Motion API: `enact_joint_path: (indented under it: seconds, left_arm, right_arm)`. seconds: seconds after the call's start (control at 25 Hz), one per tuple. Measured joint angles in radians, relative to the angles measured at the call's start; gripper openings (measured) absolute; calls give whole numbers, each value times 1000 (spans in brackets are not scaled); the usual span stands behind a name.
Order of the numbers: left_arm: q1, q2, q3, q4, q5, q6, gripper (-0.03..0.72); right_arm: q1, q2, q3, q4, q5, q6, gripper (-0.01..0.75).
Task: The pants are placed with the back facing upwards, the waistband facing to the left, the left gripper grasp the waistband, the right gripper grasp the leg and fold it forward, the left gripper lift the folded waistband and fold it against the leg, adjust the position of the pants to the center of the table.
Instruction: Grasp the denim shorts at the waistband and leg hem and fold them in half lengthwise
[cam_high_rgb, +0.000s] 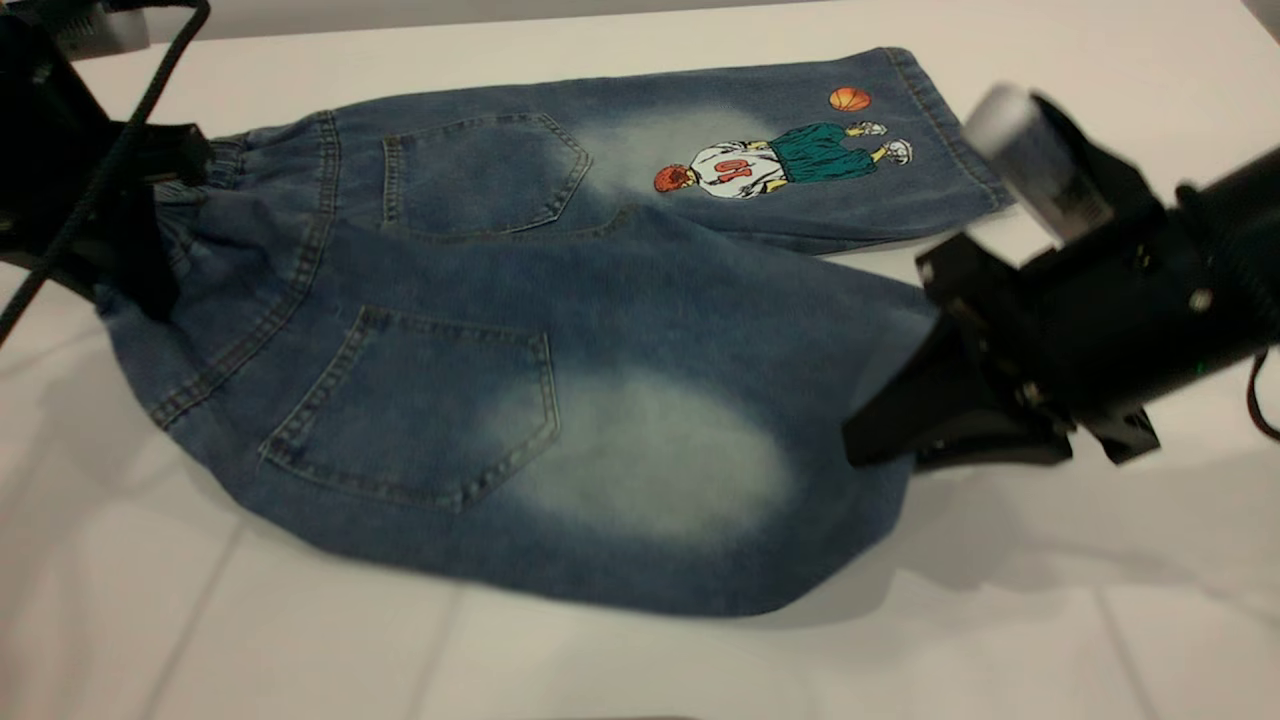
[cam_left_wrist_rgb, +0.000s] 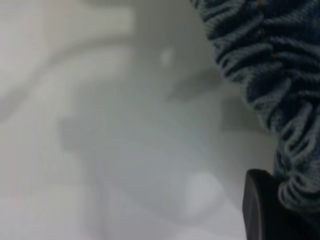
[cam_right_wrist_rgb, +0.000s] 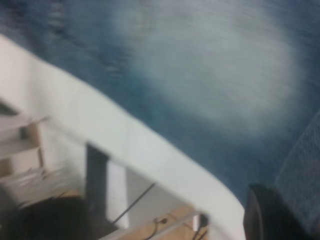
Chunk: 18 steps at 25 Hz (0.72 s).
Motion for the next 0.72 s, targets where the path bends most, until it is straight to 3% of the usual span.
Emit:
enact_joint_path:
  seconds: [0.2, 0.44, 0.72]
  left_arm:
    - [0, -46, 60, -33, 63, 36, 98]
    - [-2, -141, 131, -148, 149, 105, 98]
    - [-3, -203, 133, -393, 108, 112, 98]
  right_arm:
    - [-16, -138, 0, -109, 71, 111, 27]
    - [-89, -290, -11, -153, 131, 248, 27]
    - [-114, -274, -155, -89, 115, 350, 27]
